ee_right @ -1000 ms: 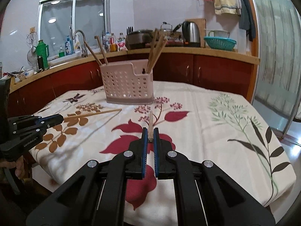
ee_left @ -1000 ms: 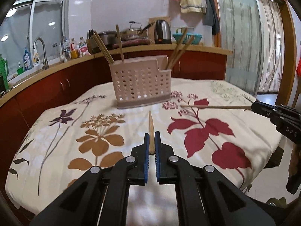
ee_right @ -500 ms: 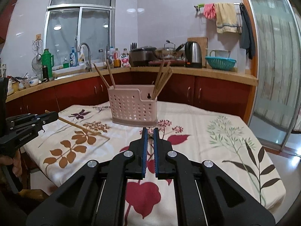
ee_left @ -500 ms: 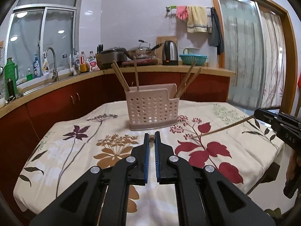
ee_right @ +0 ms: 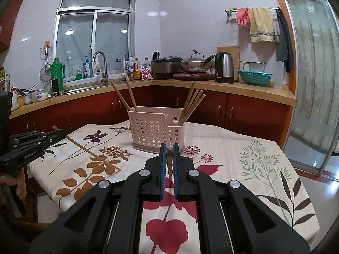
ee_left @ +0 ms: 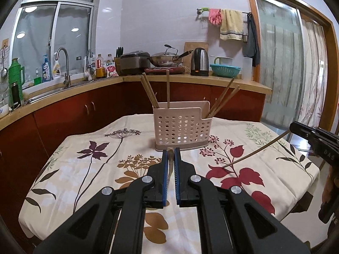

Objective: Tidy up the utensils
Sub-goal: 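Lift both held chopsticks upright and carry them toward the pink caddy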

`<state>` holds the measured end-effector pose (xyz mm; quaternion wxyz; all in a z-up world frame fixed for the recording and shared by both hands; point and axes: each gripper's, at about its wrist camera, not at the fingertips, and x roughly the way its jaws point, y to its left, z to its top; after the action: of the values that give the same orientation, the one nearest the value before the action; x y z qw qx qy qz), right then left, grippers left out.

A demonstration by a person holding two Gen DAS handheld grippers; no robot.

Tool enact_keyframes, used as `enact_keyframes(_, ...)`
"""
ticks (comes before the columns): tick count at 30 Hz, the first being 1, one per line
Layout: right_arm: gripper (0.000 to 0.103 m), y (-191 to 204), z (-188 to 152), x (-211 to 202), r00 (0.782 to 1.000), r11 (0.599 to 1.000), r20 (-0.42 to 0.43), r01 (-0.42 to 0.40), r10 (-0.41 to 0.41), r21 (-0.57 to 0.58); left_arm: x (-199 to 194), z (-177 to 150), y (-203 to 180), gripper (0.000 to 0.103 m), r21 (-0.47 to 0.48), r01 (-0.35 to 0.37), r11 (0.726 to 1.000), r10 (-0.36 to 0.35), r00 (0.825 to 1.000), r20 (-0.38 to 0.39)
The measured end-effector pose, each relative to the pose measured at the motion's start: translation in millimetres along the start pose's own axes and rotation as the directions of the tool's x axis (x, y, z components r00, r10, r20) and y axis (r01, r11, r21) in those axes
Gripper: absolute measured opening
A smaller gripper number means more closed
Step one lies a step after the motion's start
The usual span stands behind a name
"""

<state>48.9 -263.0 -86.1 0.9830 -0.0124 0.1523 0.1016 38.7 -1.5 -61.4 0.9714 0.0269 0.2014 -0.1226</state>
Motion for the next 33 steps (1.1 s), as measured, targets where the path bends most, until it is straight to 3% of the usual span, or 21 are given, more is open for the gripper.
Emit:
enact_keyframes(12, 0.006, 4.2, 27.9, 28.5, 1.000, 1.000, 0.008, -0.017, 0.017, -0.018, 15.2, 15.6, 15.1, 0.006, -0.014, -0.031, 0.999, 0.031, 0.999, 0.032)
enact_keyframes(33, 0.007, 9.2, 38.8, 49.4, 0.998, 1.000, 0.053, -0.013, 0.013, -0.018, 32.7, 33.0, 23.6, 0.007, -0.007, -0.038, 0.999, 0.038, 0.998, 0.055)
